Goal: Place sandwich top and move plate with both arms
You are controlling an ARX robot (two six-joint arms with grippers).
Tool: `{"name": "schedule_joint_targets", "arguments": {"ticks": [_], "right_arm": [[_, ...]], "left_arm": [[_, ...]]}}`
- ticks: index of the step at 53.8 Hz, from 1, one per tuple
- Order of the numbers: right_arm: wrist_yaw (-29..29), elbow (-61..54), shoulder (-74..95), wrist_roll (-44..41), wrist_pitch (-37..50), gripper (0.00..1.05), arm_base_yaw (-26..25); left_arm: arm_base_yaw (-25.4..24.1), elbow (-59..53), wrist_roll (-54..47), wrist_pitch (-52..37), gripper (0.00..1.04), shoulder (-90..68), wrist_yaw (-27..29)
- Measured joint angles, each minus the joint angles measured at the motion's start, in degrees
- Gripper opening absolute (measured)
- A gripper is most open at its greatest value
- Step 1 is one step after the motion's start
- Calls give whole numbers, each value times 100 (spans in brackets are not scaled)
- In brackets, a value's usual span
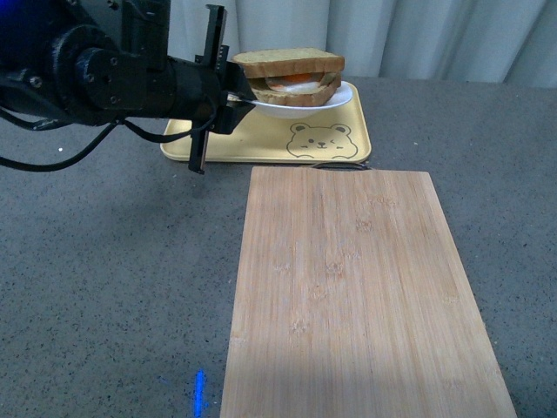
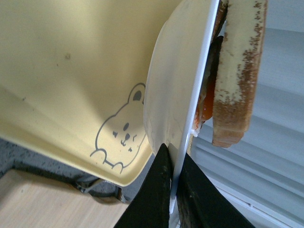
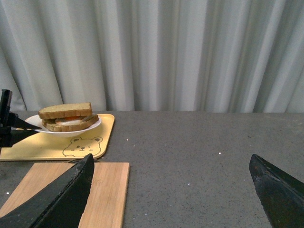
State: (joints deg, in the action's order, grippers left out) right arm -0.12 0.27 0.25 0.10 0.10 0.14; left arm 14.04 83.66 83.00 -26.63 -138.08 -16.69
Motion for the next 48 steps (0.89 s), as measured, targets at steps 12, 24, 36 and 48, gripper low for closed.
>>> {"name": "schedule_joint_targets", "arguments": {"ticks": [12,24,36,48], "right_arm": [[0,0,0,0,0,95,0],[0,0,0,0,0,95,0],[0,0,0,0,0,95,0],[0,0,0,0,0,95,0]], "left_arm": [[-17,540,-188,428,4,-389,7],[-26,339,-326,365,19,-352,22],[-28,-179,-391,212,53,-87,22],[-26,-841,-883,-190,88,704,289]]}}
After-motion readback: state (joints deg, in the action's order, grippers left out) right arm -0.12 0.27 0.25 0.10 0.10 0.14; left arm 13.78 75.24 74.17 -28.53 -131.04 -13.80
